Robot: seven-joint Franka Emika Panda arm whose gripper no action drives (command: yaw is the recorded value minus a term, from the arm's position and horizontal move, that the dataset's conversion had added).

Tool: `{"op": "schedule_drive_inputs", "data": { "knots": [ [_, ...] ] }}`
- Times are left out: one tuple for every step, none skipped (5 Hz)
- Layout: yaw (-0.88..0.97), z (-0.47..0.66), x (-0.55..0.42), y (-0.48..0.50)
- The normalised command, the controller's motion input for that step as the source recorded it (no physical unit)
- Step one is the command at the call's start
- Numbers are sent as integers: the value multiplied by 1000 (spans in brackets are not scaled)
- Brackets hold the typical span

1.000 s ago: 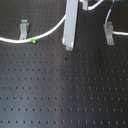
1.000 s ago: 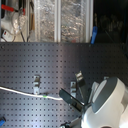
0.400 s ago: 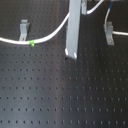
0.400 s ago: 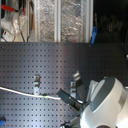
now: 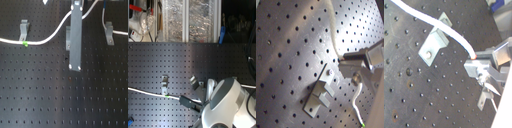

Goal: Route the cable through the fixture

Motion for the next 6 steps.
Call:
{"op": "schedule_drive_inputs", "data": {
  "knots": [
    [-586,112,-252,-233],
    [0,17,1,-26],
    [460,220,-341,-242],
    [823,137,-281,4],
    [0,0,13,-2],
    [589,303,-243,37]
  ]
}}
